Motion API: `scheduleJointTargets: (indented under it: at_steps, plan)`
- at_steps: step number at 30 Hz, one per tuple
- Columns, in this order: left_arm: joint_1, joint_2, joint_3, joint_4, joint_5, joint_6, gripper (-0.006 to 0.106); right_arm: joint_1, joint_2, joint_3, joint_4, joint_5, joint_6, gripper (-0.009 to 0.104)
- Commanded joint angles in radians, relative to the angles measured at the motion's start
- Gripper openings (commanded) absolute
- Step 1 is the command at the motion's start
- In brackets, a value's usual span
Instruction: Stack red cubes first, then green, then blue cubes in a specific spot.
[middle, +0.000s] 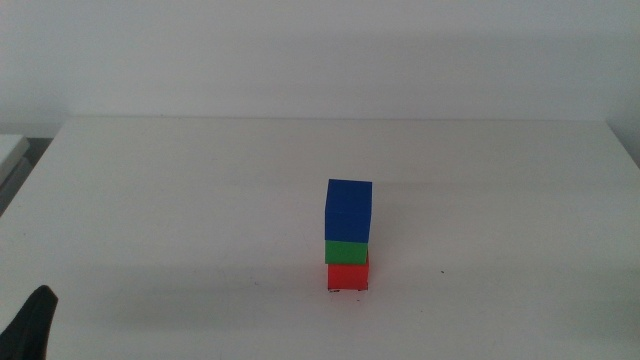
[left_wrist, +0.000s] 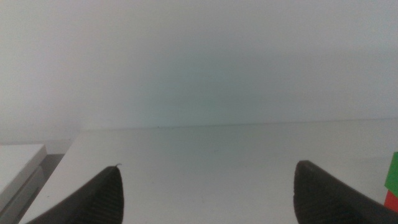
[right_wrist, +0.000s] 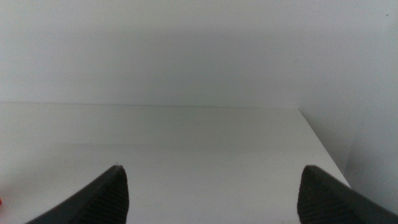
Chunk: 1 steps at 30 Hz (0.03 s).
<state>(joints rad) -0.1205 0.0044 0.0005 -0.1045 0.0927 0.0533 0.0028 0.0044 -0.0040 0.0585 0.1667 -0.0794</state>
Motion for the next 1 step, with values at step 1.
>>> scheduleJointTargets:
  at_steps: [1]
  plan:
    - [0.0, -0.004, 0.0, 0.002, -0.007, 0.0, 0.094, -0.004, -0.004, 0.004, -0.007, -0.011, -0.004, 0.093]
